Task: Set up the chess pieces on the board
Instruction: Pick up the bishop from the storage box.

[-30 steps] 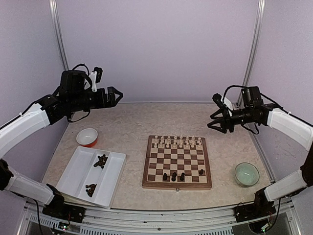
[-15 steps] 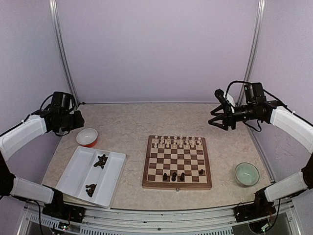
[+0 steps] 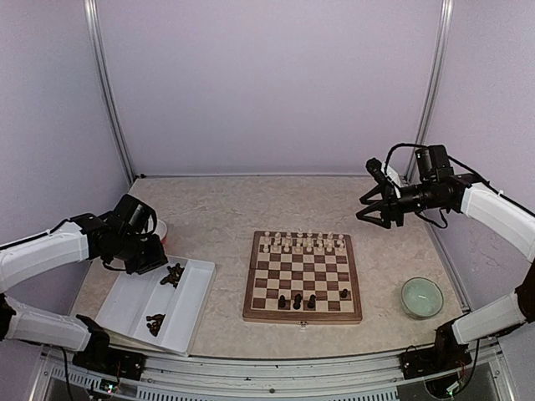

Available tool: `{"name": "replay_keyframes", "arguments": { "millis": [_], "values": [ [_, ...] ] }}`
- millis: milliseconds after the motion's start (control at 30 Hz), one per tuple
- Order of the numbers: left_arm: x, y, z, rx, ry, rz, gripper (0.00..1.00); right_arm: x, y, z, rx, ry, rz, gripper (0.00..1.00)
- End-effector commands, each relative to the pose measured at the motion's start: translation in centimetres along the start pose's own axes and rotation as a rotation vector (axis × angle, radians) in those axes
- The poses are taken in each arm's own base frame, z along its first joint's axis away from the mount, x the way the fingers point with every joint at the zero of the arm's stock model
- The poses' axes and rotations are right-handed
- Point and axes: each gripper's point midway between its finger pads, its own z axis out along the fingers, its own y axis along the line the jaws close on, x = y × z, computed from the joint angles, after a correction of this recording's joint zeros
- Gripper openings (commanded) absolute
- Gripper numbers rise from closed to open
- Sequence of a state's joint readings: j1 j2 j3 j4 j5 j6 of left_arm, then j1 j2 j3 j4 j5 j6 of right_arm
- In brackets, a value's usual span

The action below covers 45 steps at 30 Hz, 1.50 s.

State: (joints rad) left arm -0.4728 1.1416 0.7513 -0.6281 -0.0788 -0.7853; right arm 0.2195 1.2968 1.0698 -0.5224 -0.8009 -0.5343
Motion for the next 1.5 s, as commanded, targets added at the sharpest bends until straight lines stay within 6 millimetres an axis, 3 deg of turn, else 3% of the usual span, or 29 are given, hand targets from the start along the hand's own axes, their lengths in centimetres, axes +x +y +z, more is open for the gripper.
{"name": "replay_keyframes", "arguments": {
  "millis": [0, 267, 500, 667, 833, 967, 1067, 1300, 1467],
  "values": [
    [2.4, 0.6, 1.5, -0.055, 0.057, -0.074, 0.29, 0.3, 0.7, -0.3, -0.028, -0.007, 0.015, 0.58],
    [3.8, 0.2, 4.0, -0.091, 0.107, -0.064, 0.23, 1.1, 1.5, 0.0, -0.058, -0.012, 0.03, 0.58],
    [4.6, 1.3, 5.5, -0.171, 0.129, -0.059, 0.18, 1.3, 1.7, 0.2, -0.07, -0.012, 0.03, 0.59],
    [6.5, 2.2, 7.2, -0.224, 0.221, -0.035, 0.18, 1.5, 1.7, 0.3, -0.075, -0.011, 0.032, 0.59],
    [7.5, 2.7, 7.6, -0.255, 0.252, -0.023, 0.17, 1.4, 1.7, 0.4, -0.088, -0.014, 0.036, 0.59],
    [7.1, 2.8, 7.0, -0.265, 0.24, 0.007, 0.07, 1.1, 1.9, 0.3, -0.102, -0.019, 0.042, 0.6],
    [5.9, 1.7, 5.3, -0.264, 0.213, 0.05, 0.03, 0.6, 1.9, 0.0, -0.099, -0.018, 0.033, 0.6],
    [3.5, -0.4, 0.4, -0.188, 0.169, 0.191, 0.0, -1.3, 2.5, -0.9, -0.127, -0.043, 0.021, 0.59],
    [2.5, -1.3, -1.2, -0.088, 0.095, 0.234, 0.0, -2.0, 2.7, -0.7, -0.152, -0.057, 0.021, 0.59]
  ]
}}
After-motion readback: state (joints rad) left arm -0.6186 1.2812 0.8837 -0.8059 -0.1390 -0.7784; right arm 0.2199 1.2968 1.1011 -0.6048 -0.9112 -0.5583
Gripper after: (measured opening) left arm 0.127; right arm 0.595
